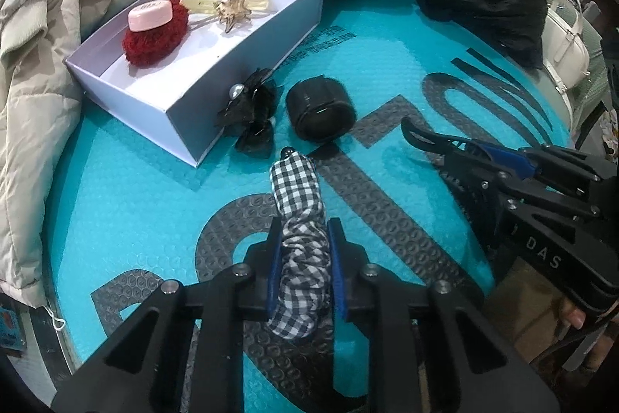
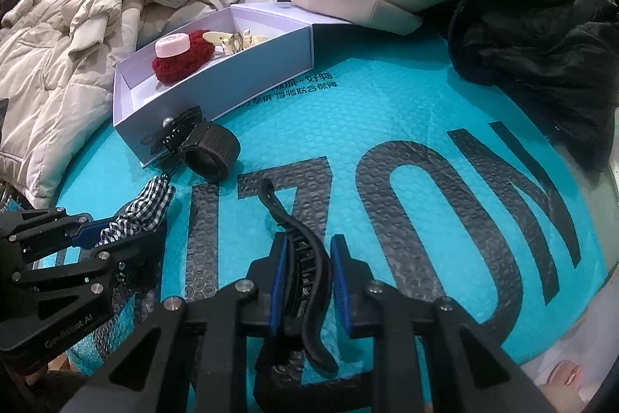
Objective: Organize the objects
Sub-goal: 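Lift and carry the scrunchie and claw clip over the white box with both tools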
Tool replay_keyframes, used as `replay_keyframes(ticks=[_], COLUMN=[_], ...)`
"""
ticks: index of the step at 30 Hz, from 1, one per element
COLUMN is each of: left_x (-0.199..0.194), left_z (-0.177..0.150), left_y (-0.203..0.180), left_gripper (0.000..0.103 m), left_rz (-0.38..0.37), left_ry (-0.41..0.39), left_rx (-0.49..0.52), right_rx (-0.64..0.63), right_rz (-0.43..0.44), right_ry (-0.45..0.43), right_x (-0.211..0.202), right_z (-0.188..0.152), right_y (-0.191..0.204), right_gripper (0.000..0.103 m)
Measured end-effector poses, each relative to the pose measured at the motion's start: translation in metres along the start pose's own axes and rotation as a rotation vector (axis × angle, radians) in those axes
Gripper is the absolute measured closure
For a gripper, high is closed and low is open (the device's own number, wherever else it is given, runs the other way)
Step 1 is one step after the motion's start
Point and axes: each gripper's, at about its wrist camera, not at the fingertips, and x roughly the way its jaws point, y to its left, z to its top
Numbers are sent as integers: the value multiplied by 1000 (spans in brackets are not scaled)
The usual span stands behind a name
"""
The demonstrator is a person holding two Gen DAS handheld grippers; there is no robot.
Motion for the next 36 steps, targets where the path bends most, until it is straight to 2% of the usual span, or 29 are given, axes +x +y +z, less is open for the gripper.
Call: replay_keyframes(ticks=[18,26,36], left_x=[-48,-65,-69], left_z=[6,24,58], left_y=[-10,-8,-6], left_gripper=[83,83,83], left_rz=[-16,-16,-17], left_ry=[-62,-90,-105], left_rx=[27,31,33], right_rx=[-19,-40,-54], right_rz=[32,52,63], right_ry=[-63,-72,-86], right_x=[-46,-57,-64], right_z=[3,15,36], right_y=[13,19,13], right_gripper=[82,82,82])
